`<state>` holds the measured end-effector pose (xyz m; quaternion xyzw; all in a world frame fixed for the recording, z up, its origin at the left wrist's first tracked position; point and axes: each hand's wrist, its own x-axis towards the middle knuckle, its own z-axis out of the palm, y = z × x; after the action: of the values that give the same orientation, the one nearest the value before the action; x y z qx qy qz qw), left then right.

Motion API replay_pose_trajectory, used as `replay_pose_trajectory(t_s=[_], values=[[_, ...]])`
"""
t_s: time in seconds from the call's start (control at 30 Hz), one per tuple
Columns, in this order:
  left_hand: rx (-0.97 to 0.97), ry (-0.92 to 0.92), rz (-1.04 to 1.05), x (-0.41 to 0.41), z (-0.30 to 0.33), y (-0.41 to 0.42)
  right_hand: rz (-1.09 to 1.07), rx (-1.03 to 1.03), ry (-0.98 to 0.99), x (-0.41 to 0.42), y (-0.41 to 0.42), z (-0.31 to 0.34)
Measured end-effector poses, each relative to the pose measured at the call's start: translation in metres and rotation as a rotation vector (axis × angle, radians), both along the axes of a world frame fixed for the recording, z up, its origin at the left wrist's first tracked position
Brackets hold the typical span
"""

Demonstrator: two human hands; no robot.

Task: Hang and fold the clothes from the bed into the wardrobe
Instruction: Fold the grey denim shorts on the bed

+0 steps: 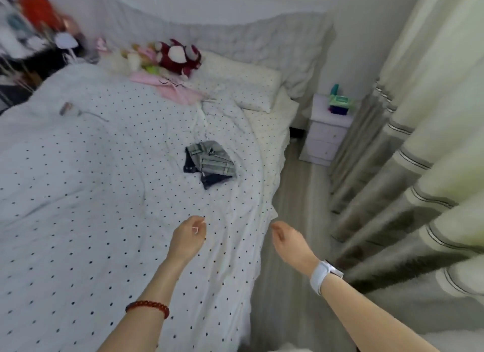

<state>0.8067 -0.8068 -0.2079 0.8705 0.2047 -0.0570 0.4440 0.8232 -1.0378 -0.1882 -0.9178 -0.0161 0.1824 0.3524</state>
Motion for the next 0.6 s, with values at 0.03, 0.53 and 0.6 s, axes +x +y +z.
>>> replay_pose_trajectory(t_s=[0.03,0.53,0.6], values=[[0.003,0.026,0.027,0.015,-0.010,0.009,0.033,-0.017,0.005,0.022,0.007,-0.007],[0.322,0.615,0.086,0.251,-0.206,0.109,0.615,-0.517,-0.150,0.381,0.189,-0.176],[0.350,0.670,0.084,0.253,-0.233,0.108,0.679,-0.583,-0.152,0.403,0.202,-0.201]])
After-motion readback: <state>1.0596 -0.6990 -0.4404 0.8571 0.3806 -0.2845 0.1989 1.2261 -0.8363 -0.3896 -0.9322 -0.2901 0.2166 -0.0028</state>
